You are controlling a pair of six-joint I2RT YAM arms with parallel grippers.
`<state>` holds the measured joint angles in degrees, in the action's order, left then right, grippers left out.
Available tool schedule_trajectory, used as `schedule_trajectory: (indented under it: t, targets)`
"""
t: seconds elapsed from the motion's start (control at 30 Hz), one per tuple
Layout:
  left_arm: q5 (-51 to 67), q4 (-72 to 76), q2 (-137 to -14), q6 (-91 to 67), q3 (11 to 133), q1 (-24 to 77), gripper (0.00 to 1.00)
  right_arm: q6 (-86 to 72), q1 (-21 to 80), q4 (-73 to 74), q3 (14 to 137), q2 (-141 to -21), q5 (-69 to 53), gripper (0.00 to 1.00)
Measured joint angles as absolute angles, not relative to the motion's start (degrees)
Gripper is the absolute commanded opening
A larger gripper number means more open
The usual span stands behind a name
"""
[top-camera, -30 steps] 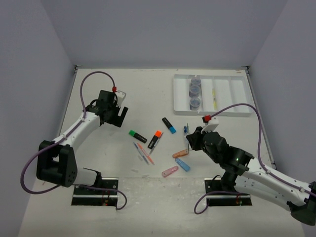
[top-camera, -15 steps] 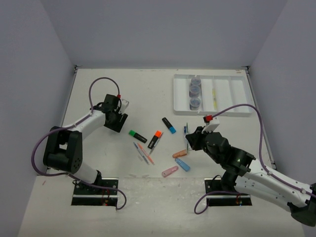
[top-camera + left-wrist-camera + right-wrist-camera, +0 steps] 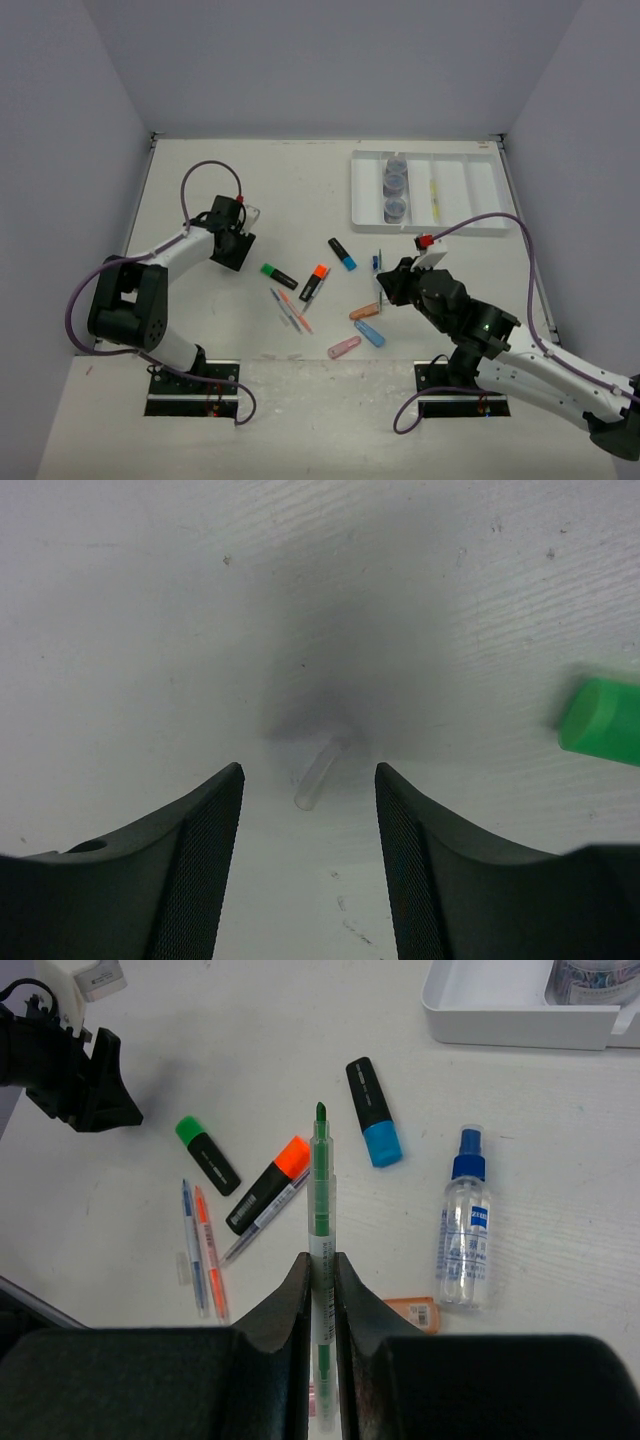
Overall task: Sort the stationery into containers
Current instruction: Close the pen cap on the pen.
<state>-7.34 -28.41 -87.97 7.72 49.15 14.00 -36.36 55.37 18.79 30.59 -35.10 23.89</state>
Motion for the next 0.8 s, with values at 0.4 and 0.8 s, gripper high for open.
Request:
schedule_trajectory:
  t: [0.4,0.8]
  targets:
    - [-7.59,-27.84,-89.84,7.73,49.11,14.0,0.48,-36.36,55.35,18.76,30.59,-34.85,23.79,0.0]
    - [-6.9,-27.81,-91.0,7.73,49.39,14.0,0.29,-36.34,55.35,18.76,30.59,-34.85,23.79,0.0]
